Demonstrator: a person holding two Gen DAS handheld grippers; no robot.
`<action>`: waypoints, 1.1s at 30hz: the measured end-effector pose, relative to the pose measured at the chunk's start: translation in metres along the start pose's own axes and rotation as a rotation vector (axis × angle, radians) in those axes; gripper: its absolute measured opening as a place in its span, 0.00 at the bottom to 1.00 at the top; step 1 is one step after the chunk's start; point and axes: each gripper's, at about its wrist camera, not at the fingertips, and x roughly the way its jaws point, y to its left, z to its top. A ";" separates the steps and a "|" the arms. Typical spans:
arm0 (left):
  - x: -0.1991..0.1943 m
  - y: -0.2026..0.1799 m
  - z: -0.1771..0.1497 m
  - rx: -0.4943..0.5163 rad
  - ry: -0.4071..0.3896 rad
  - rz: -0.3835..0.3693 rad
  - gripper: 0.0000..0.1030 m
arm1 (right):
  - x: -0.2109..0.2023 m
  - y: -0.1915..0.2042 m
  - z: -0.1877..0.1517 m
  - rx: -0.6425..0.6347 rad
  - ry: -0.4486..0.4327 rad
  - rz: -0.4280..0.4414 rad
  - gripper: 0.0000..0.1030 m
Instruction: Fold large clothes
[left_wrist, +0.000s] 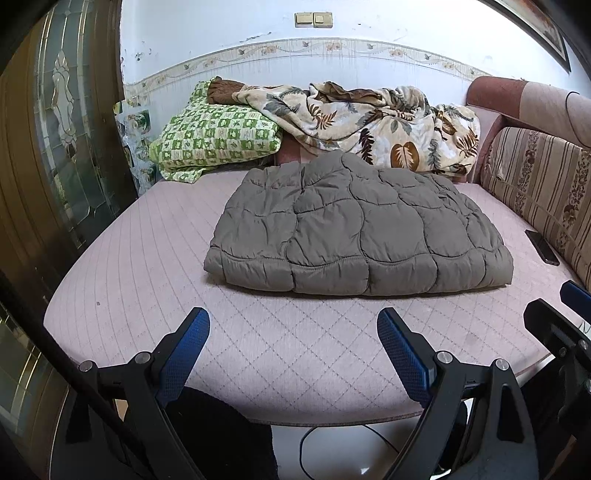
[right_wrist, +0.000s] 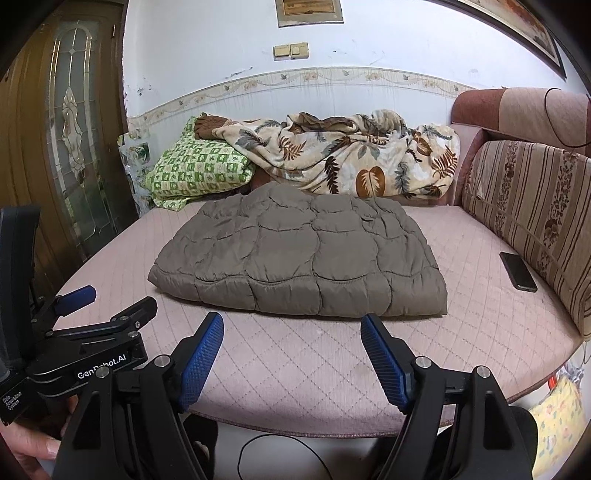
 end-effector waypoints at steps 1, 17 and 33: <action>0.001 0.000 0.000 0.000 0.002 0.000 0.89 | 0.001 -0.001 0.000 0.002 0.002 0.000 0.78; 0.009 0.005 0.011 0.055 0.027 -0.008 0.94 | 0.006 -0.005 -0.002 0.017 0.014 -0.008 0.78; -0.005 0.006 0.022 0.133 -0.037 0.130 0.94 | 0.010 -0.006 -0.003 0.010 0.021 -0.006 0.78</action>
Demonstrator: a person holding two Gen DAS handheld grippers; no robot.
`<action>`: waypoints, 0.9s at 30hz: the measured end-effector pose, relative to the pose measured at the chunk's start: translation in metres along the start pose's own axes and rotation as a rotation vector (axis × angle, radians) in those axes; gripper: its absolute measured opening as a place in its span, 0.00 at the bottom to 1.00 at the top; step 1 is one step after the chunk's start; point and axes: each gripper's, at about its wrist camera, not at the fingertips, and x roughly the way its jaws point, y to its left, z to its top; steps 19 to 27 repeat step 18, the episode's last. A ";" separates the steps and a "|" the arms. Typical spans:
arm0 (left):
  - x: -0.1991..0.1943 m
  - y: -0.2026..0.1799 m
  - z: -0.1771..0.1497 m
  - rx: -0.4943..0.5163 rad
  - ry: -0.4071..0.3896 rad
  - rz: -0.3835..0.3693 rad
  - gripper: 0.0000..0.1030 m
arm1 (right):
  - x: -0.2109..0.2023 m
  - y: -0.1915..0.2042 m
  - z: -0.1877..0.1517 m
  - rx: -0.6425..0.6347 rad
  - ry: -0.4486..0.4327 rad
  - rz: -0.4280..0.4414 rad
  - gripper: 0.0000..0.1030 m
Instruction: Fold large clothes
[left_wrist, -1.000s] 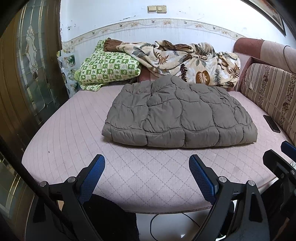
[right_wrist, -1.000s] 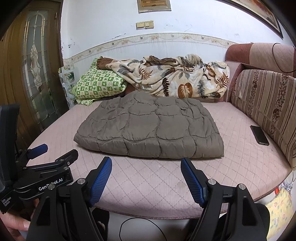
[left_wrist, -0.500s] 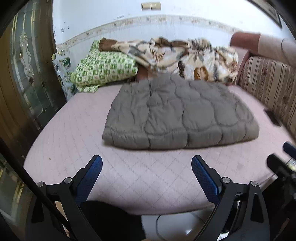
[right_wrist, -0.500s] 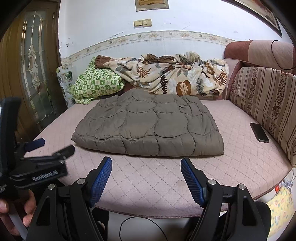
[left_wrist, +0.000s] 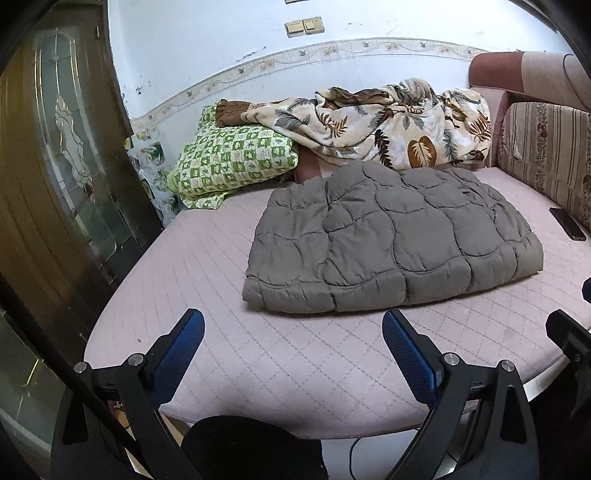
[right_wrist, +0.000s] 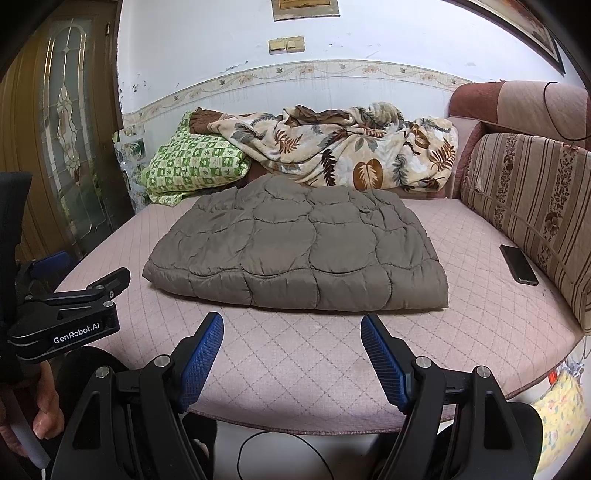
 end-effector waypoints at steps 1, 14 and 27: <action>0.001 0.000 0.000 -0.002 0.003 0.000 0.94 | 0.001 0.000 0.000 0.000 0.001 0.000 0.78; 0.011 0.003 -0.003 -0.016 0.042 -0.079 0.94 | 0.005 -0.001 -0.002 0.001 0.016 -0.001 0.78; 0.011 0.005 -0.007 -0.021 0.024 -0.061 0.94 | 0.008 -0.004 -0.002 0.010 0.025 -0.003 0.78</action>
